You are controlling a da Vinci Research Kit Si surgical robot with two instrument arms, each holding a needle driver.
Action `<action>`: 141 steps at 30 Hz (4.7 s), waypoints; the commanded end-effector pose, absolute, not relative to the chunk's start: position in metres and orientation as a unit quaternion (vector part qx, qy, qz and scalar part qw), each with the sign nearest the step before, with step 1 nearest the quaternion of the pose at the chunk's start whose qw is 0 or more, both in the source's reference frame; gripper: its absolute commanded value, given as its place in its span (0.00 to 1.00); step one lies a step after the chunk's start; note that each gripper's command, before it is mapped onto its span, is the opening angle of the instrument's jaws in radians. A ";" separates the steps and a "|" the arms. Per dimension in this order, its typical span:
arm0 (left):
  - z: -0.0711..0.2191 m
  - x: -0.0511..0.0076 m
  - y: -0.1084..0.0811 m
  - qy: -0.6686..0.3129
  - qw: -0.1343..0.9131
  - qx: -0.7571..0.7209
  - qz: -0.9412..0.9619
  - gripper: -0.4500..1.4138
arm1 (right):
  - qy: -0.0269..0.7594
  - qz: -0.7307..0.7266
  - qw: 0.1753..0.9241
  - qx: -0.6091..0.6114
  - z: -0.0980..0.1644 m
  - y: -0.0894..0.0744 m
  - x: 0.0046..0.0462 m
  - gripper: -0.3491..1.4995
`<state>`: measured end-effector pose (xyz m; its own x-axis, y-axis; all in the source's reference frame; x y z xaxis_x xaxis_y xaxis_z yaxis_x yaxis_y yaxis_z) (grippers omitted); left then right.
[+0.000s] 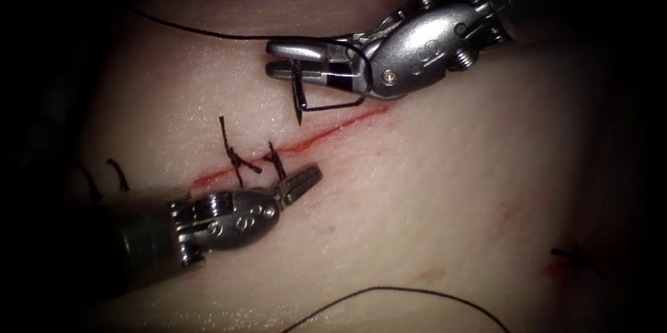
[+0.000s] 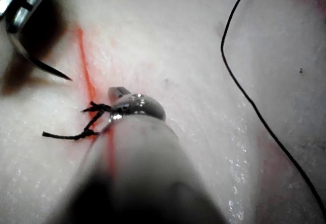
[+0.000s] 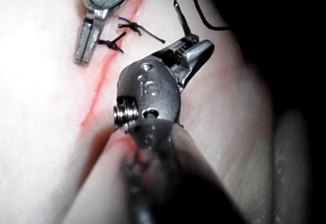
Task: Wound Closure
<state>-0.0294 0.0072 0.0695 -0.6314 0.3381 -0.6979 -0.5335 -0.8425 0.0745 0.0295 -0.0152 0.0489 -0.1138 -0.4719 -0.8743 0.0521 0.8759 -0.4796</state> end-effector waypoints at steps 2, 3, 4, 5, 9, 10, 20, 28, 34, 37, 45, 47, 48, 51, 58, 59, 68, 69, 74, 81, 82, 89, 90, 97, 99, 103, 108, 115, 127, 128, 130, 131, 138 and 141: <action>0.070 -0.0298 0.007 0.136 0.243 -0.357 0.892 0.11 | 0.717 -0.219 0.641 -0.164 0.049 -0.016 0.0304 0.00; 0.070 -0.0298 0.007 0.136 0.243 -0.357 0.892 0.11 | 0.717 -0.219 0.641 -0.164 0.049 -0.016 0.0304 0.00; 0.070 -0.0298 0.007 0.135 0.242 -0.359 0.891 0.11 | 0.717 -0.221 0.640 -0.167 0.049 -0.016 0.0304 0.00; 0.070 -0.0298 0.007 0.135 0.242 -0.359 0.891 0.11 | 0.717 -0.224 0.638 -0.169 0.049 -0.016 0.0304 0.00; 0.069 -0.0297 0.007 0.133 0.242 -0.360 0.891 0.11 | 0.717 -0.234 0.632 -0.177 0.050 -0.016 0.0305 0.00; 0.069 -0.0297 0.007 0.133 0.242 -0.360 0.891 0.11 | 0.717 -0.234 0.632 -0.177 0.050 -0.016 0.0306 0.00; 0.069 -0.0292 0.007 0.129 0.242 -0.362 0.891 0.11 | 0.705 -0.267 0.622 -0.211 0.052 -0.018 0.0308 0.00; 0.068 -0.0290 0.007 0.126 0.241 -0.365 0.890 0.11 | 0.679 -0.303 0.621 -0.249 0.052 -0.018 0.0306 0.00; 0.068 -0.0287 0.007 0.124 0.240 -0.367 0.890 0.11 | 0.652 -0.337 0.621 -0.274 0.054 -0.020 0.0301 0.00; 0.068 -0.0286 0.007 0.124 0.240 -0.367 0.890 0.11 | 0.648 -0.342 0.622 -0.276 0.055 -0.021 0.0298 0.00; 0.068 -0.0284 0.007 0.123 0.240 -0.367 0.890 0.10 | 0.639 -0.344 0.634 -0.267 0.058 -0.023 0.0279 0.00; 0.068 -0.0284 0.007 0.123 0.240 -0.366 0.891 0.09 | 0.638 -0.341 0.639 -0.261 0.059 -0.023 0.0275 0.00; 0.068 -0.0284 0.007 0.123 0.240 -0.366 0.891 0.09 | 0.638 -0.339 0.642 -0.258 0.059 -0.024 0.0274 0.00; 0.068 -0.0284 0.007 0.122 0.240 -0.368 0.890 0.09 | 0.636 -0.337 0.647 -0.252 0.060 -0.025 0.0268 0.00; 0.068 -0.0283 0.006 0.122 0.240 -0.367 0.890 0.07 | 0.634 -0.319 0.662 -0.241 0.062 -0.026 0.0252 0.00; 0.068 -0.0283 0.006 0.122 0.241 -0.367 0.890 0.07 | 0.634 -0.316 0.663 -0.241 0.062 -0.026 0.0251 0.00; 0.068 -0.0286 0.006 0.121 0.241 -0.369 0.890 0.07 | 0.645 -0.286 0.675 -0.215 0.061 -0.025 0.0262 0.00; 0.068 -0.0286 0.006 0.121 0.241 -0.369 0.890 0.07 | 0.647 -0.277 0.679 -0.208 0.061 -0.025 0.0264 0.00; 0.068 -0.0285 0.006 0.120 0.241 -0.370 0.889 0.07 | 0.644 -0.275 0.689 -0.187 0.062 -0.026 0.0264 0.00; 0.068 -0.0286 0.006 0.119 0.242 -0.371 0.889 0.07 | 0.647 -0.254 0.699 -0.167 0.063 -0.026 0.0264 0.00; 0.068 -0.0288 0.007 0.119 0.242 -0.371 0.889 0.07 | 0.649 -0.243 0.703 -0.158 0.063 -0.025 0.0265 0.00; 0.068 -0.0297 0.007 0.117 0.244 -0.376 0.886 0.07 | 0.659 -0.171 0.725 -0.104 0.062 -0.022 0.0264 0.00; 0.068 -0.0298 0.007 0.117 0.245 -0.376 0.886 0.07 | 0.660 -0.164 0.727 -0.100 0.062 -0.022 0.0264 0.00; 0.067 -0.0308 0.008 0.114 0.252 -0.376 0.884 0.07 | 0.671 -0.131 0.725 -0.083 0.061 -0.020 0.0265 0.00; 0.068 -0.0311 0.008 0.115 0.253 -0.375 0.884 0.07 | 0.674 -0.129 0.723 -0.078 0.060 -0.020 0.0267 0.00; 0.069 -0.0318 0.009 0.122 0.254 -0.372 0.884 0.05 | 0.680 -0.127 0.719 -0.074 0.060 -0.020 0.0273 0.00; 0.072 -0.0317 0.007 0.115 0.234 -0.360 0.896 0.05 | 0.681 -0.127 0.717 -0.071 0.059 -0.020 0.0277 0.00; 0.074 -0.0296 0.005 0.099 0.236 -0.360 0.897 0.05 | 0.681 -0.129 0.717 -0.068 0.058 -0.020 0.0282 0.00; 0.076 -0.0287 0.005 0.093 0.240 -0.349 0.901 0.05 | 0.662 -0.108 0.742 0.014 0.057 -0.018 0.0292 0.00; 0.076 -0.0287 0.004 0.090 0.242 -0.347 0.902 0.05 | 0.649 -0.106 0.752 0.041 0.057 -0.018 0.0297 0.00; 0.076 -0.0286 0.004 0.090 0.241 -0.346 0.902 0.05 | 0.640 -0.099 0.759 0.066 0.057 -0.018 0.0301 0.00; 0.076 -0.0285 0.004 0.089 0.240 -0.346 0.903 0.05 | 0.630 -0.093 0.765 0.093 0.057 -0.018 0.0306 0.00; 0.076 -0.0284 0.004 0.089 0.240 -0.345 0.903 0.05 | 0.605 -0.044 0.777 0.166 0.057 -0.017 0.0328 0.00; 0.076 -0.0282 0.004 0.089 0.240 -0.345 0.903 0.05 | 0.592 0.001 0.775 0.218 0.058 -0.016 0.0332 0.00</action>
